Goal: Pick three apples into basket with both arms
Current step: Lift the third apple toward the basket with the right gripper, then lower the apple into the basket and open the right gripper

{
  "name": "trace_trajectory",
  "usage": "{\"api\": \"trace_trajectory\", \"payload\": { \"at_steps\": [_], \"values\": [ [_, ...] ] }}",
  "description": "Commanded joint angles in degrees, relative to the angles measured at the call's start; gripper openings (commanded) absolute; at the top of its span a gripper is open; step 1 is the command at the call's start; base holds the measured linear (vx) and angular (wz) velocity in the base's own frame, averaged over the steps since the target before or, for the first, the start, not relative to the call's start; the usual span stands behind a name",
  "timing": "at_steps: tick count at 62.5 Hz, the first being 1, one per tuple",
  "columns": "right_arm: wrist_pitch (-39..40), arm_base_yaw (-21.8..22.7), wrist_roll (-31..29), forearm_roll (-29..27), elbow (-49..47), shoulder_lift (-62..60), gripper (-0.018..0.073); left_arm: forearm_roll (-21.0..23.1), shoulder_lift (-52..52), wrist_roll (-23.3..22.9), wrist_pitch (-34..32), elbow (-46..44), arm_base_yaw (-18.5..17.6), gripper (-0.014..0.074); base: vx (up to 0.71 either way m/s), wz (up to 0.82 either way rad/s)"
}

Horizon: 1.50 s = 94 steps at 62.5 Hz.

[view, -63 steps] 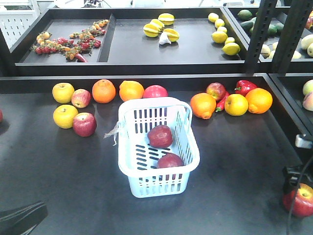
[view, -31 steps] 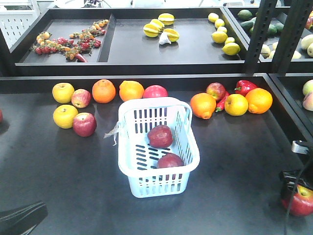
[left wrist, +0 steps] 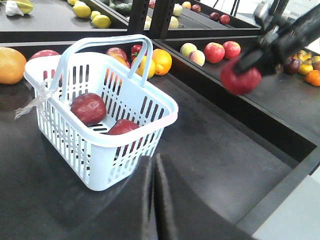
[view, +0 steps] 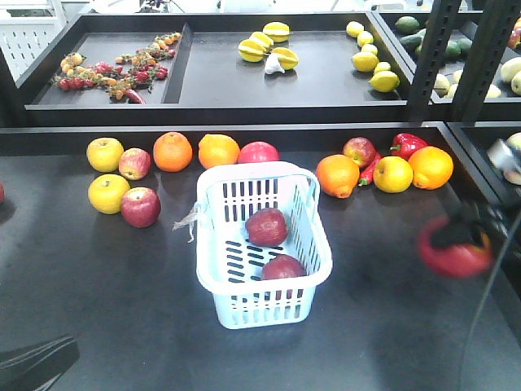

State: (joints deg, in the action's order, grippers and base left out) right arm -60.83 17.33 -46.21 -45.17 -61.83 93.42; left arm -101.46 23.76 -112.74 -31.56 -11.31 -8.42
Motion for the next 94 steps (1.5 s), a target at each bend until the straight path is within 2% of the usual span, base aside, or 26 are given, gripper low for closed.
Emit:
{"api": "trace_trajectory", "payload": {
  "at_steps": [1,10,16,22,28,43,52,59,61,71,77,83,94],
  "values": [
    [-1.47,-5.62,-3.91,-9.3,-1.22,-5.36,0.0025,1.5,0.38,-0.32,0.75,-1.59,-0.07,-0.0008,0.0,0.0],
    [8.89,-18.25,-2.63,-10.15,-1.28,-5.26,0.0026,1.5,0.38,-0.32,0.75,-1.59,-0.07,-0.0008,0.0,0.0],
    [14.9,-24.93,-2.25,-10.11,-2.35,-3.73,0.0026,1.56,0.38,-0.32,0.7,-1.59,-0.07,-0.0008,0.0,0.0],
    [17.49,-29.57,-1.31,-10.11,-5.63,-0.97,0.0026,1.56,0.38,-0.32,0.7,-1.59,-0.07,-0.0008,0.0,0.0],
    [17.97,-32.4,0.21,-9.73,-9.53,2.91,0.0026,1.56,0.38,-0.32,0.65,-1.59,-0.07,-0.0008,0.0,0.0],
    [20.46,-34.12,0.32,-9.34,-14.99,12.15,0.0032,1.56,0.38,-0.32,0.59,-1.59,-0.07,-0.0008,0.0,0.0],
    [20.94,-34.07,0.33,-9.34,-17.26,14.38,0.0109,1.56,0.38,-0.32,0.59,-1.59,-0.07,-0.0008,0.0,0.0],
    [20.73,-34.07,0.33,-9.57,-18.77,15.02,0.0262,1.56,0.38,-0.32,0.59,-1.59,-0.07,-0.0008,0.0,0.0],
    [20.73,-34.07,0.37,-9.68,-19.14,15.02,0.0337,1.56,0.38,-0.32,0.59,-1.59,-0.07,-0.0008,0.0,0.0],
    [21.16,-34.07,0.51,-10.14,-19.18,15.02,0.0596,1.56,0.38,-0.32,0.59,-1.59,-0.07,-0.0008,0.0,0.0],
    [21.16,-34.07,0.69,-10.14,-19.18,15.02,0.069,1.56,0.38,-0.32,0.59,-1.59,-0.07,-0.0008,0.0,0.0],
    [21.16,-34.07,0.72,-10.14,-19.18,15.02,0.0718,1.56,0.38,-0.32,0.59,-1.59,-0.07,-0.0008,0.0,0.0],
    [21.16,-34.07,0.72,-10.14,-19.18,15.02,0.0694,1.56,0.38,-0.32,0.59,-1.59,-0.07,-0.0008,0.0,0.0]
  ]
}}
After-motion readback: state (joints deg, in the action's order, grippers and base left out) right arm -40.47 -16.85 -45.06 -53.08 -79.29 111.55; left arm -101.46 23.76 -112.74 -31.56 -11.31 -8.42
